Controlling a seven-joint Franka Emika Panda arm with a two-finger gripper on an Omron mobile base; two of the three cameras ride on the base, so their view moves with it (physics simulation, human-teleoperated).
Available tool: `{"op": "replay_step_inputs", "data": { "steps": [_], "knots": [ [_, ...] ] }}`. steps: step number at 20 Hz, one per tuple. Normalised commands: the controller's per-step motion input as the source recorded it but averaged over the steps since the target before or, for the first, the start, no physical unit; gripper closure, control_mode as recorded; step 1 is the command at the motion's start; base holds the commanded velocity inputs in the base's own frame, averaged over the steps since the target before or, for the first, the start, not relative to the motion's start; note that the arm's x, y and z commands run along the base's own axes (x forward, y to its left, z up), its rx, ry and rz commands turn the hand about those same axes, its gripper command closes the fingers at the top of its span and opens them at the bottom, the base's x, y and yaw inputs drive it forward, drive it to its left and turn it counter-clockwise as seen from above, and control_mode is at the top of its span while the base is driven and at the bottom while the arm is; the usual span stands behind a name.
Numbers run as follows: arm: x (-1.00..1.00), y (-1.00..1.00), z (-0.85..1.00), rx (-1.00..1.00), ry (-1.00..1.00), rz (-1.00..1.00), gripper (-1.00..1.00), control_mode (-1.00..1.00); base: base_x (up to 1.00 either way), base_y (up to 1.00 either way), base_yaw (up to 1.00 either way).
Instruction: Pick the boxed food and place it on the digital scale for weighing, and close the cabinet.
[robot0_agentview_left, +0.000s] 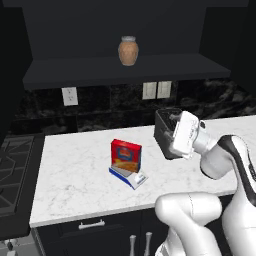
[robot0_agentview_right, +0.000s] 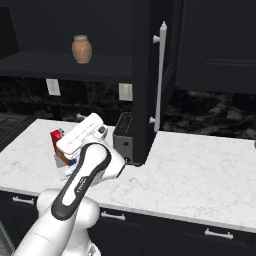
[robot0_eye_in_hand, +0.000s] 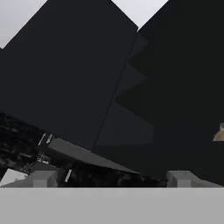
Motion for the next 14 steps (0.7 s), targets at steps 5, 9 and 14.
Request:
{"op": "replay_step_inputs", "data": {
  "steps": [5,9,14],
  "knots": [
    [-0.81,-0.85,0.07,0.42,-0.38,-0.03,-1.00,-1.00,0.00,0.00,0.00],
    [-0.71,-0.72,0.00,0.50,-0.27,-0.03,-1.00,-1.00,0.00,0.00,0.00],
    [-0.57,-0.80,0.11,0.34,0.01,0.00,-1.00,-1.00,0.00,0.00,0.00]
  ]
}}
